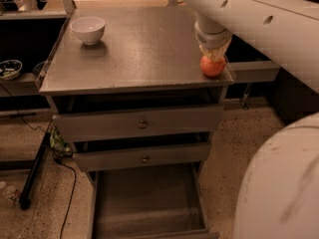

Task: Pick apple from bottom drawer and place on counter

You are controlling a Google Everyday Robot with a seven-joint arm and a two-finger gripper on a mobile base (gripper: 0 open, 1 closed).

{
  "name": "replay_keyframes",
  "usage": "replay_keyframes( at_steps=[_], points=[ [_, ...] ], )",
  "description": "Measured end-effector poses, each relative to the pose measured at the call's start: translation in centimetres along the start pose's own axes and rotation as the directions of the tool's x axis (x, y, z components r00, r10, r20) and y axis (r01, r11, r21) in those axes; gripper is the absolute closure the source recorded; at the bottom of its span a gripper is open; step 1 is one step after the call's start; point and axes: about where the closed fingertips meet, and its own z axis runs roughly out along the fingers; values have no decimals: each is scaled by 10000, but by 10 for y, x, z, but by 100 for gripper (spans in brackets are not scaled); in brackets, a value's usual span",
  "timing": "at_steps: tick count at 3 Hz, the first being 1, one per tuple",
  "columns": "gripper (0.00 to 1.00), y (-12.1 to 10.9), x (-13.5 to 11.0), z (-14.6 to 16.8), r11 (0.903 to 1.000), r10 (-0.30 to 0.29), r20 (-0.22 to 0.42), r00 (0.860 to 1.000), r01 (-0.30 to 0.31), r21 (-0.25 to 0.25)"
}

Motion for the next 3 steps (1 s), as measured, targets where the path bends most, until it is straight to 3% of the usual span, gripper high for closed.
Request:
replay_keyframes(
  at_steps=[1, 3],
  points=[
    [3, 0, 0, 0, 10000, 0, 0, 10000, 0, 0],
    [0, 0, 0, 0, 10000, 0, -2, 10000, 0, 0]
  ],
)
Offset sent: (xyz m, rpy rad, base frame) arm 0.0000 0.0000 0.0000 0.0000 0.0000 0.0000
